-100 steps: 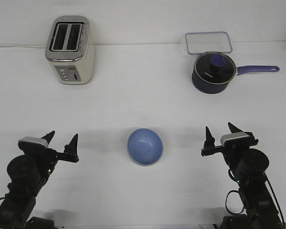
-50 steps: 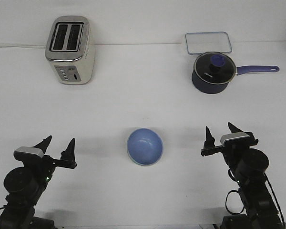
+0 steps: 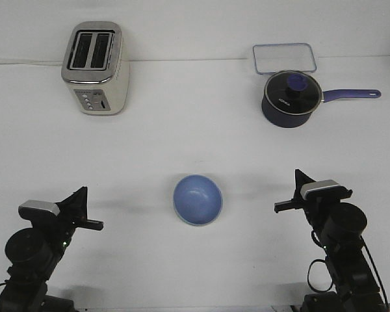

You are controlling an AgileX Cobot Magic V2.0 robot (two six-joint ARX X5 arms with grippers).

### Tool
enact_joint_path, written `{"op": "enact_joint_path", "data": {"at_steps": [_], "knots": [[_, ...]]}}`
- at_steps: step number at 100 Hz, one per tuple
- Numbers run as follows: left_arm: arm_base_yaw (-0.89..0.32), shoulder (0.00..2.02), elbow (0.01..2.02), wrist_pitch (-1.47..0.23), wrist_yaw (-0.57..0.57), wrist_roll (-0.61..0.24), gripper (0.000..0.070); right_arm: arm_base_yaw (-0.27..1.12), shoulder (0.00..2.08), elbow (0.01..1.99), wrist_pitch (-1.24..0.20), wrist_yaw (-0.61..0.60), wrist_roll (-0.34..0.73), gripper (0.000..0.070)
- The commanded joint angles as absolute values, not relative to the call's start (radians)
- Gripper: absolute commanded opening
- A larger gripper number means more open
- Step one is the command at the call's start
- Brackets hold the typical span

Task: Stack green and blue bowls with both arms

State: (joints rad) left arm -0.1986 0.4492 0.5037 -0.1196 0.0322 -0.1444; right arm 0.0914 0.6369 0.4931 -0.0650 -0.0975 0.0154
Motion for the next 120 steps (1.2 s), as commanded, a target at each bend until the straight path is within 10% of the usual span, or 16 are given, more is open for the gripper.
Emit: {"op": "enact_joint_path", "data": {"at_steps": [1, 120], "knots": [[-0.200, 0.447, 0.519, -0.109, 0.032, -0.137, 0.0012, 0.094, 0.641, 0.505, -0.052, -0.097, 0.026, 0.0000], [-0.100, 0.099, 0.192, 0.084, 0.023, -0.046, 0.0012, 0.094, 0.640, 0.505, -0.052, -0.097, 0.026, 0.0000]]}}
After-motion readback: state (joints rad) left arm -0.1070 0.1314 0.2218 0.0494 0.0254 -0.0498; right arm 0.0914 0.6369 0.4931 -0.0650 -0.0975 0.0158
